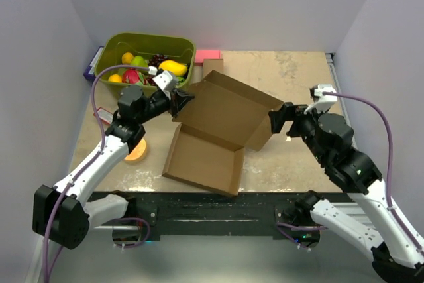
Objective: Fold the paper box
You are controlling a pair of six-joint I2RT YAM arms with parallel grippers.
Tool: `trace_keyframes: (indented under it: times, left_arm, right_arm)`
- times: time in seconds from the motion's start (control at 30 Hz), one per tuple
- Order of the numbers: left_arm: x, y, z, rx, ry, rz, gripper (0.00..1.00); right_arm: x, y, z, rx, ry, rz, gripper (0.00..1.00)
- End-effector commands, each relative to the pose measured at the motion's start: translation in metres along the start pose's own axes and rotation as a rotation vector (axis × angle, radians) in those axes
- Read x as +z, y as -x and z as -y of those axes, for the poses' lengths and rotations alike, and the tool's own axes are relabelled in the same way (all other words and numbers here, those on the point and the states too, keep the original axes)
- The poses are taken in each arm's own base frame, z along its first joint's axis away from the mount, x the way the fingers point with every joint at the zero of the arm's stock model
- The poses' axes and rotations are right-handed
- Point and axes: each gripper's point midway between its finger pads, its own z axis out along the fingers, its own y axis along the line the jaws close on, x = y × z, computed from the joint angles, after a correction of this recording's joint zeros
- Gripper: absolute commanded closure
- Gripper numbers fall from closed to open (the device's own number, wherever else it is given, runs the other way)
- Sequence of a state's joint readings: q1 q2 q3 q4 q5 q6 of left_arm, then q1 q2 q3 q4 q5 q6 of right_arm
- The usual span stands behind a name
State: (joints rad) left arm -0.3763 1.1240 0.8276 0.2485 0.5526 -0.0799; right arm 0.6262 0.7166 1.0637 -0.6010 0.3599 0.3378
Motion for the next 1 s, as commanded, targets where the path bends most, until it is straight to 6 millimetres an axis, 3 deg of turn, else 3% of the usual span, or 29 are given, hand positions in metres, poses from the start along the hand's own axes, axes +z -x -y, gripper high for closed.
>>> trace_keyframes:
  times: [0.0, 0.07, 0.13, 0.17, 0.23, 0.37, 0.4, 0.43, 0.47, 0.53, 0.57, 0.6, 0.67, 0.73, 0.77, 0.8, 0.97]
  left_arm:
    - [-0.004, 0.025, -0.008, 0.016, 0.031, 0.089, 1.0]
    - [-0.006, 0.023, -0.016, 0.019, 0.07, 0.081, 1.0]
    - [-0.009, 0.023, -0.02, 0.02, 0.083, 0.085, 1.0]
    - [-0.01, 0.026, -0.021, 0.026, 0.088, 0.096, 1.0]
    - [-0.012, 0.024, -0.026, 0.027, 0.107, 0.096, 1.0]
    - [-0.012, 0.022, -0.027, 0.015, 0.099, 0.09, 1.0]
    - [-0.011, 0.023, -0.027, 0.015, 0.096, 0.09, 1.0]
    - [-0.011, 0.022, -0.026, 0.016, 0.091, 0.089, 1.0]
    - [-0.011, 0.022, -0.026, 0.016, 0.088, 0.089, 1.0]
    - [-0.012, 0.023, -0.024, 0.02, 0.081, 0.092, 1.0]
    - [-0.012, 0.023, -0.023, 0.021, 0.076, 0.093, 1.0]
    - [-0.012, 0.023, -0.023, 0.019, 0.073, 0.094, 1.0]
    - [-0.01, 0.023, -0.02, 0.013, 0.051, 0.098, 1.0]
    - [-0.01, 0.024, -0.017, 0.009, 0.029, 0.1, 1.0]
    - [-0.009, 0.024, -0.015, 0.011, 0.021, 0.104, 1.0]
    - [-0.009, 0.022, -0.015, 0.008, 0.016, 0.101, 1.0]
    - [-0.007, 0.02, -0.012, 0.002, -0.009, 0.105, 1.0]
  right_arm:
    - [0.023, -0.022, 0.001, 0.084, -0.012, 0.036, 0.01]
    - [0.031, -0.05, 0.002, 0.097, 0.002, 0.004, 0.01]
    - [0.031, -0.052, 0.004, 0.123, 0.005, 0.043, 0.01]
    - [0.035, -0.066, 0.008, 0.12, -0.006, 0.026, 0.01]
    - [0.042, -0.072, 0.009, 0.126, -0.004, 0.032, 0.01]
    - [0.07, -0.109, 0.026, 0.126, -0.067, -0.072, 0.02]
    - [0.076, -0.109, 0.019, 0.141, -0.023, -0.068, 0.02]
    - [0.082, -0.11, 0.026, 0.157, -0.03, -0.063, 0.03]
    - [0.088, -0.123, 0.029, 0.168, -0.032, -0.086, 0.03]
    - [0.097, -0.119, 0.033, 0.2, -0.005, -0.057, 0.03]
    - [0.1, -0.127, 0.035, 0.206, 0.008, -0.063, 0.03]
    - [0.105, -0.116, 0.032, 0.216, 0.048, -0.007, 0.03]
    - [0.109, -0.121, 0.032, 0.222, 0.093, 0.002, 0.05]
    - [0.112, -0.11, 0.026, 0.213, 0.153, 0.064, 0.06]
    - [0.113, -0.116, 0.025, 0.203, 0.167, 0.064, 0.08]
    - [0.115, -0.107, 0.022, 0.196, 0.191, 0.113, 0.1]
    - [0.116, -0.11, 0.015, 0.156, 0.259, 0.154, 0.21]
